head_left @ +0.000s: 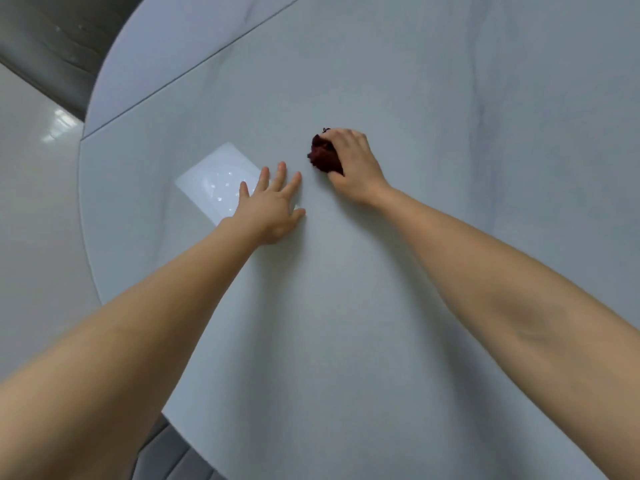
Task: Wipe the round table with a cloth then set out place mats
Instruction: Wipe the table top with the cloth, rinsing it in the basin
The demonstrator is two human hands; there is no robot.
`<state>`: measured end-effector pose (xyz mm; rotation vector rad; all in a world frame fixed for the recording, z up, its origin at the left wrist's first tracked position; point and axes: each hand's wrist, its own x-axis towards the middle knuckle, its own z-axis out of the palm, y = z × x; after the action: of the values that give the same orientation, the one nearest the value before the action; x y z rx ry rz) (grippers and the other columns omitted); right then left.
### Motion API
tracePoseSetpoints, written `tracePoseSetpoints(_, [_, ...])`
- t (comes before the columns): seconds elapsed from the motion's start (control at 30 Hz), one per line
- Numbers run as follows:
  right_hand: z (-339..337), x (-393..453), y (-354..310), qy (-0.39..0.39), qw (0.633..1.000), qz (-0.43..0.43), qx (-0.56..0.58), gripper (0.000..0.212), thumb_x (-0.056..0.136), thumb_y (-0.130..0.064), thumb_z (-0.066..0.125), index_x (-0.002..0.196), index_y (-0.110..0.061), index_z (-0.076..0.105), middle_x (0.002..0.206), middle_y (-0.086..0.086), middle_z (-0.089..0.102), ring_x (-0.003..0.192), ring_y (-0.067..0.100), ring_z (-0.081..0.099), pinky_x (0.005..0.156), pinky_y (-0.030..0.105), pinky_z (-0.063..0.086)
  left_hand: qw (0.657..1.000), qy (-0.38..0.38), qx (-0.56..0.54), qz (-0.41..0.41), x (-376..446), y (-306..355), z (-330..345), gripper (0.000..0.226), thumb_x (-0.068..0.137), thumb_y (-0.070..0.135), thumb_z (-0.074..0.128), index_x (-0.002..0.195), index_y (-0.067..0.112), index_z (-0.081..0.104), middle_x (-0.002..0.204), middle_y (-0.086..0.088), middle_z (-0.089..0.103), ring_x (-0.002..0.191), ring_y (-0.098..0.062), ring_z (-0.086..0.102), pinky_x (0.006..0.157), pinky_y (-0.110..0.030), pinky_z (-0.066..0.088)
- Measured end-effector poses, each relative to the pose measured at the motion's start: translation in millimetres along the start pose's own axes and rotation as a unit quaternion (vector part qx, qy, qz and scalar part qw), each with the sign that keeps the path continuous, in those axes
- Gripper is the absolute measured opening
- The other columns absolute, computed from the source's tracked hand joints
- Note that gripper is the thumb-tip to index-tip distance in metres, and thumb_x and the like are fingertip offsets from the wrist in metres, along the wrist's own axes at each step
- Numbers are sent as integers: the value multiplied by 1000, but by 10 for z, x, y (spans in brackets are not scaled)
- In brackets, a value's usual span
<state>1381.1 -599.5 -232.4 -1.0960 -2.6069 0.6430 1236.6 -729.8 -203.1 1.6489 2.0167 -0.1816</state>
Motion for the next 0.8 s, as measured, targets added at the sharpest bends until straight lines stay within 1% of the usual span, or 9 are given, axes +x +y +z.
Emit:
tracePoseSetpoints(0.2, [6,-931,-213,-62,997,41,14,60,72,-15,47,131,-6,51,132,11,52,125,35,41,104,22,19,998,-20,56,34,-721,-30,464,68,101,45,28,153,24,-10,159,-2,-20,147,-27,-16,118,-52,-2])
tracePoseSetpoints(0.33, [41,-1670,-610,-70,993,98,14,60,76,-3,55,135,-8,48,137,10,47,127,35,36,106,24,20,995,-57,57,55,-1038,-23,502,69,101,42,33,154,22,-7,160,-5,-18,147,-28,-12,119,-51,3])
tracePoseSetpoints(0.47, [191,-2513,-1163,-90,982,164,-5,63,77,-3,56,139,-12,44,140,5,42,130,30,33,107,32,30,985,-120,76,99,-1583,-80,643,68,102,36,36,154,20,-4,160,-4,-17,148,-26,-9,119,-47,9])
tracePoseSetpoints(0.53, [290,-3008,-1613,-92,975,198,-31,62,81,-9,57,140,-16,42,142,1,40,130,27,32,98,37,41,975,-152,106,124,-2023,-216,742,67,102,34,38,155,20,-2,160,-3,-15,148,-26,-6,117,-45,16])
tracePoseSetpoints(0.6, [354,-3371,-1995,-114,965,224,-75,57,86,-21,57,140,-20,40,142,-2,38,128,25,34,87,39,46,969,-165,119,139,-2362,-366,800,61,101,33,39,154,19,12,161,-4,0,147,-26,10,113,-44,27])
tracePoseSetpoints(0.67, [353,-3561,-2321,-167,952,229,-112,48,87,-33,55,132,-23,45,134,-2,43,120,25,43,81,36,46,970,-157,118,144,-2661,-517,749,53,100,35,41,149,19,30,155,-4,26,139,-25,32,108,-43,35])
tracePoseSetpoints(0.7, [333,-3580,-2447,-200,943,242,-108,41,85,-40,54,122,-24,51,126,-1,49,112,25,49,77,33,44,971,-155,115,143,-2774,-583,701,52,99,36,41,148,20,33,152,-3,32,137,-24,36,108,-41,34])
tracePoseSetpoints(0.77, [267,-3553,-2755,-229,925,298,-51,25,78,-46,54,91,-25,57,100,-2,59,94,23,56,65,28,37,973,-142,107,150,-3001,-728,534,52,100,38,42,148,21,32,152,-2,35,138,-23,35,110,-39,31])
tracePoseSetpoints(0.8, [240,-3512,-2889,-216,920,328,-3,19,78,-44,56,80,-25,55,90,-3,60,88,22,56,63,28,36,974,-132,97,154,-3085,-798,435,52,100,38,42,148,21,32,153,-1,35,138,-23,34,111,-39,30])
